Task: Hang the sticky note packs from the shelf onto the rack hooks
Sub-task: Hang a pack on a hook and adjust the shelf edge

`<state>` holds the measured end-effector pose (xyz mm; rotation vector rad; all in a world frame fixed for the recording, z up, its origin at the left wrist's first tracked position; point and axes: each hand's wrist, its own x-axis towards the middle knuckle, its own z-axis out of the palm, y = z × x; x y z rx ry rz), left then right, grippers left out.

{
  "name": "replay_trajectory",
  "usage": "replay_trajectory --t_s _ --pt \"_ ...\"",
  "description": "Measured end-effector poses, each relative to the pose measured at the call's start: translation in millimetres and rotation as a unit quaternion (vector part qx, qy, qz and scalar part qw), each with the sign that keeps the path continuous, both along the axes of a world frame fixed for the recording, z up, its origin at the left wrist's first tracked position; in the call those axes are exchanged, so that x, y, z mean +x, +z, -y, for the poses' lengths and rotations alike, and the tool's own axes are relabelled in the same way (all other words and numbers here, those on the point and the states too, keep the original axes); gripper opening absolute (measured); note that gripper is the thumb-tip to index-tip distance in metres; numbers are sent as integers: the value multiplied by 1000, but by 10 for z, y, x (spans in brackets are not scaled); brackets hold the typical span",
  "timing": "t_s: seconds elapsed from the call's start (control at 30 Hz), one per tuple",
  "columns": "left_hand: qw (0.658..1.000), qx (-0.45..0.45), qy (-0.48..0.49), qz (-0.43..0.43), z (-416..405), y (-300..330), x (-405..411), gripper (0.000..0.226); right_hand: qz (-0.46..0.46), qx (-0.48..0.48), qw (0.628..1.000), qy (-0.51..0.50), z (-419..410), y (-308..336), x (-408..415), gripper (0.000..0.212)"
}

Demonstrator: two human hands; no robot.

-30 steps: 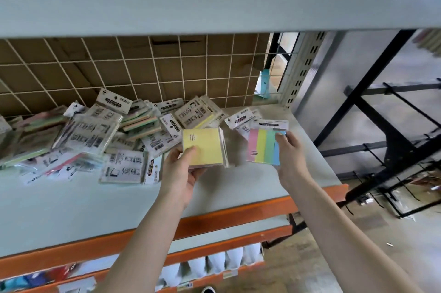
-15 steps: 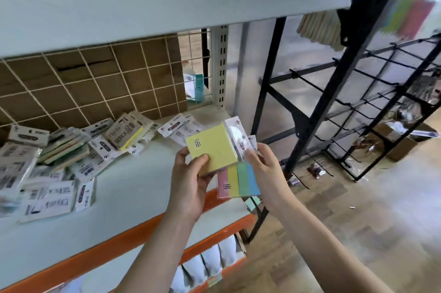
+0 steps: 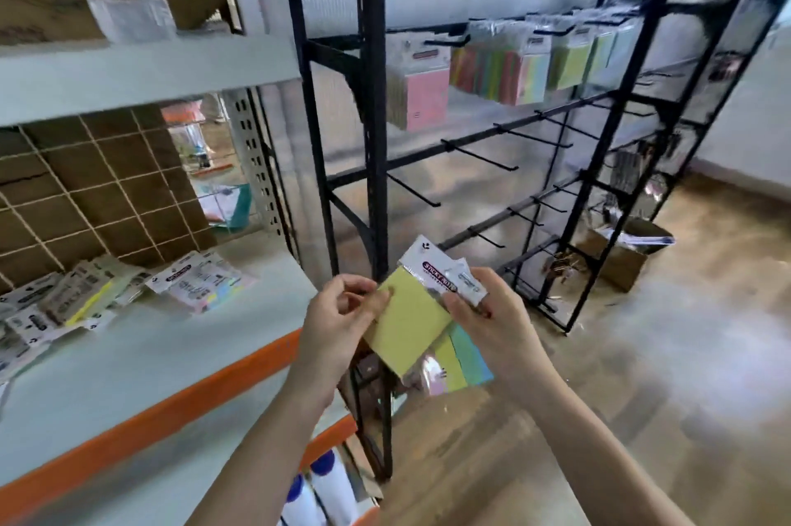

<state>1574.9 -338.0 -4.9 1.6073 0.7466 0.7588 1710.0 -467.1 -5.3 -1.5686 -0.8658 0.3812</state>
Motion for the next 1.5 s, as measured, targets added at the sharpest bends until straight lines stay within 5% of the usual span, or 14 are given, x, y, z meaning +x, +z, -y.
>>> replay_trajectory --t_s 0.27,0.6,0.73,0.9,1.13,1.27,1.5 --pt "977 159 -131 -52 605 364 900 48 61 22 993 -97 714 294 732 21" --pt "963 109 -239 53 1085 596 1899 30 80 83 962 -247 1289 515 1511 28" --pt "964 61 -242 94 1070 657 2464 5 41 50 964 -257 1494 560 2000 8" --pt "966 54 -217 128 941 643 3271 15 -21 4 955 -295 1483 583 2745 12" --pt "959 91 -215 162 450 864 4278 12 -81 26 974 -209 1010 972 3690 26" --pt "948 152 -232 155 251 997 4686 7 1 5 985 -173 553 1169 4144 27" --pt "947 148 -239 155 -12 1085 5144 25 5 55 993 -108 70 1390 4731 21"
